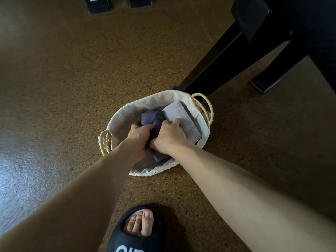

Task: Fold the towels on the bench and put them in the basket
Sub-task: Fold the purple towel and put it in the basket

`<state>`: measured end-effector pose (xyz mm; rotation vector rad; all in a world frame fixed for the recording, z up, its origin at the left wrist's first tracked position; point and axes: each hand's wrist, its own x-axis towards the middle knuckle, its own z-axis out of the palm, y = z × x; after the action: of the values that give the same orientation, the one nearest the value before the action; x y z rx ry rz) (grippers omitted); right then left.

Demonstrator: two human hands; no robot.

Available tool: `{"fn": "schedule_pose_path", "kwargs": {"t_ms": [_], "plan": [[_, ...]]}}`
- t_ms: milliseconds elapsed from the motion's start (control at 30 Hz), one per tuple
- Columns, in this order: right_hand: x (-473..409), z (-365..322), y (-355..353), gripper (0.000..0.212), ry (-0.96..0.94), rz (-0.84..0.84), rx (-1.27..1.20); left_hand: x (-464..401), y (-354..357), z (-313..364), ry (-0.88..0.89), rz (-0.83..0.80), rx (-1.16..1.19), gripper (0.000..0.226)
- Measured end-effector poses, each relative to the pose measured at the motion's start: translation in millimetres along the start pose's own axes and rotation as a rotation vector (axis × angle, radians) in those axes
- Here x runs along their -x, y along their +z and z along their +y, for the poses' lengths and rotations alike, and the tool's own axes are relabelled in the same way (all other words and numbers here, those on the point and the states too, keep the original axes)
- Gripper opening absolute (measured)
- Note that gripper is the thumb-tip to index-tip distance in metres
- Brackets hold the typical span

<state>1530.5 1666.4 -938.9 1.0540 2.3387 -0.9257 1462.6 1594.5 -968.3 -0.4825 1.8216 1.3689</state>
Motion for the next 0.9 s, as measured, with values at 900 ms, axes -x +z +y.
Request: {"fn": "schedule_pose_path", "kwargs": {"t_ms": [900], "plan": [[9, 12, 27, 0.059, -0.180, 0.229, 0.246, 11, -6, -9, 0.263, -0.008, -0.666, 0.065]]}}
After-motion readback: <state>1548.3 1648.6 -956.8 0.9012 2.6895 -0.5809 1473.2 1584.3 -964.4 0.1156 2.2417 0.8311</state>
